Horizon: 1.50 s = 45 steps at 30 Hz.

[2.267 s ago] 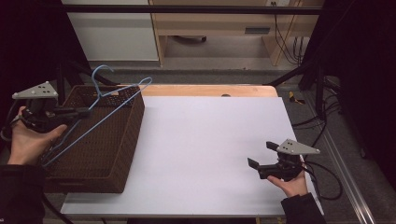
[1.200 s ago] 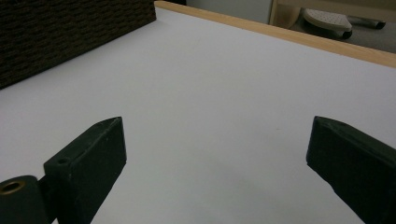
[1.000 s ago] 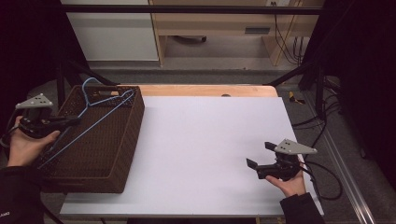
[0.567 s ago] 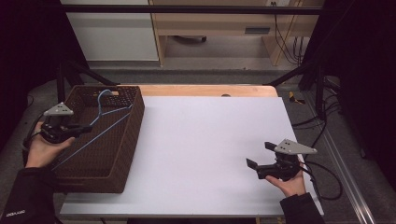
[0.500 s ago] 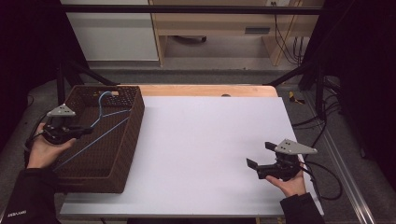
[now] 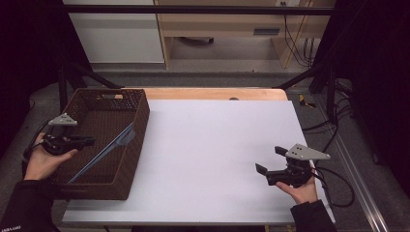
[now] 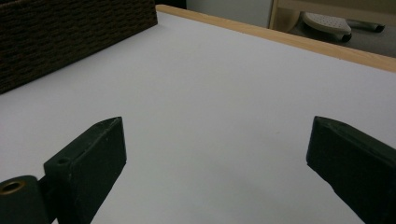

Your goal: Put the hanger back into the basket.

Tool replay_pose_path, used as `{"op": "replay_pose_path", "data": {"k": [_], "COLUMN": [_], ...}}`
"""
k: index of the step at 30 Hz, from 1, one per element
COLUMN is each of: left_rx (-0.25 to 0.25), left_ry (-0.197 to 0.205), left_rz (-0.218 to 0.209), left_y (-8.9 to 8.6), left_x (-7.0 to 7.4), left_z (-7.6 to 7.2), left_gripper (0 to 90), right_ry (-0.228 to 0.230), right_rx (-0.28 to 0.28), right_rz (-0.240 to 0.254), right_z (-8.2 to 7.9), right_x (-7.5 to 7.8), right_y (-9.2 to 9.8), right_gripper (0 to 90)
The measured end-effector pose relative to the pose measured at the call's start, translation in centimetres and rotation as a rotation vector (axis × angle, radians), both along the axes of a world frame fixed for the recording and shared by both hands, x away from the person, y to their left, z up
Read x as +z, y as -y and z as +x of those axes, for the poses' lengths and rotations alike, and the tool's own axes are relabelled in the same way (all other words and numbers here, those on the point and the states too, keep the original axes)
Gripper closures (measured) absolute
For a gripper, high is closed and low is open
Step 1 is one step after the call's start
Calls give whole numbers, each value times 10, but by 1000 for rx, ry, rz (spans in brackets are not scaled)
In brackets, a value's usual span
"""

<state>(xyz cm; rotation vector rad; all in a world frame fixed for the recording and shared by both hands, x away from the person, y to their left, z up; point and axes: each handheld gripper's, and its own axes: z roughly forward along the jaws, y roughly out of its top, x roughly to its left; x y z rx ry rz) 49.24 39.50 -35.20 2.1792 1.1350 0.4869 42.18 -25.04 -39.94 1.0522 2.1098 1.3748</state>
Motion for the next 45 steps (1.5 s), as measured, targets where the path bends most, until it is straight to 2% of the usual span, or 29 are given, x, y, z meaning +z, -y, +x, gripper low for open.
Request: {"op": "replay_pose_path", "data": {"k": [1,4,8,9,10,11,13,19,26,32,34,39,43,45], "left_rx": [-1,-3,-16,-16,-26,-26,-46,-75,-106,-136,-142,-147,-139,-137], "left_ry": [38,102,189,189,226,226,254,307,326,329,322,317,305,301], "left_rz": [-39,-88,-187,-187,-203,-203,-235,-256,-308,-312,-318,-298,-327,-325], "left_y": [2,8,21,21,29,29,42,73,108,137,142,147,145,144], "left_x": [7,18,31,31,35,35,38,38,28,12,7,-5,-15,-16], "left_z": [-6,-17,-34,-34,-41,-41,-50,-66,-80,-89,-90,-89,-89,-89], "left_gripper": [725,629,504,489,465,437,380,265,176,128,124,113,110,111], "right_ry": [2,4,10,14,15,15,20,25,35,42,43,42,41,42], "right_rx": [0,-1,-1,1,1,1,1,0,-4,-5,-5,-10,-12,-14], "right_rz": [3,7,14,15,16,16,20,25,35,40,42,53,57,58], "right_z": [0,-1,-1,-2,-2,-2,-3,-3,-4,-5,-6,-9,-9,-9], "right_x": [1,2,4,5,5,5,6,8,9,9,10,10,9,9], "right_y": [0,0,-1,-1,0,0,0,1,2,3,4,5,7,8], "right_gripper": [54,53,52,52,52,52,51,49,48,46,46,44,44,43]}}
